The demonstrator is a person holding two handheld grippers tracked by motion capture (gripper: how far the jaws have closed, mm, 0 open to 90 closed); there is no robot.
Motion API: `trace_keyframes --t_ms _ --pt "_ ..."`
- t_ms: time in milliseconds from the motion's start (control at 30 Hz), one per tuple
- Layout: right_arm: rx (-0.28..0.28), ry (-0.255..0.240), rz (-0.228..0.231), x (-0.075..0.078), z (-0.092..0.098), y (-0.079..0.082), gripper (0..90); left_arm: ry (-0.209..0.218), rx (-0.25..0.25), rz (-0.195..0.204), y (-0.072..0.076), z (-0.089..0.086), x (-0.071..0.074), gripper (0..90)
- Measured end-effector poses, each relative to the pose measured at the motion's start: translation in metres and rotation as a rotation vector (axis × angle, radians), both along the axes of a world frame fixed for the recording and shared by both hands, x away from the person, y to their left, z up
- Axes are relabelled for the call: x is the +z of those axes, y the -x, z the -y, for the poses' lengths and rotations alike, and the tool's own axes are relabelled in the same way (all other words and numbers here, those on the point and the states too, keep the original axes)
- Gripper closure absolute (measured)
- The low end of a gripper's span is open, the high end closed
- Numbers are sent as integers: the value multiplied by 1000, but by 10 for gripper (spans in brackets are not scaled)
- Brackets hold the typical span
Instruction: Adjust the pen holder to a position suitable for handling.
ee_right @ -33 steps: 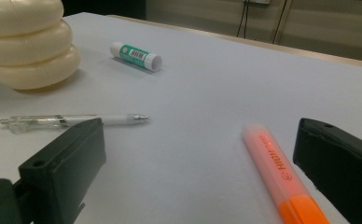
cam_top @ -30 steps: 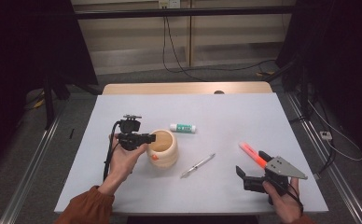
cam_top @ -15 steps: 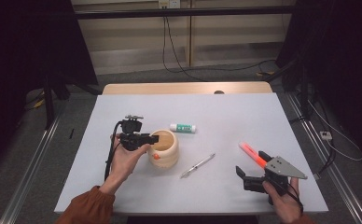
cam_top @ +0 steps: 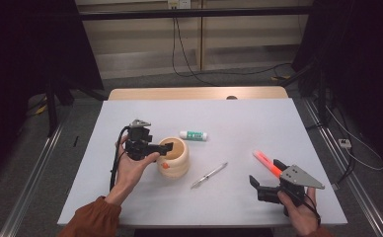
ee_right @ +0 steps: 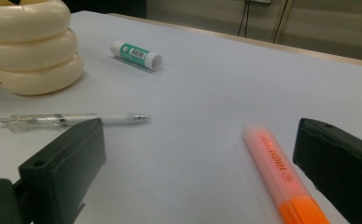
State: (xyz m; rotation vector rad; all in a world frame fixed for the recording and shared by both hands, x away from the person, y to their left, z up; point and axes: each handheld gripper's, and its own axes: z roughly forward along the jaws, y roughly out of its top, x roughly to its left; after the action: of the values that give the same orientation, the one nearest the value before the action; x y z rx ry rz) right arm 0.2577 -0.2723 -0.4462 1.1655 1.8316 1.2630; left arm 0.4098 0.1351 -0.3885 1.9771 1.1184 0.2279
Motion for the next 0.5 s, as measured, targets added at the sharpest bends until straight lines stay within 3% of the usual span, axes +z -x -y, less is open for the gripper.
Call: trace_keyframes --t_ms 167,233,500 --pt "-2 -1 -3 0 0 -1 26 22 -21 63 4 -6 2 60" --pt "-8 -3 -3 0 0 -1 25 50 -30 75 6 -8 3 55" --pt "-1 3 -3 -1 0 -2 26 73 -40 142 12 -23 6 52"
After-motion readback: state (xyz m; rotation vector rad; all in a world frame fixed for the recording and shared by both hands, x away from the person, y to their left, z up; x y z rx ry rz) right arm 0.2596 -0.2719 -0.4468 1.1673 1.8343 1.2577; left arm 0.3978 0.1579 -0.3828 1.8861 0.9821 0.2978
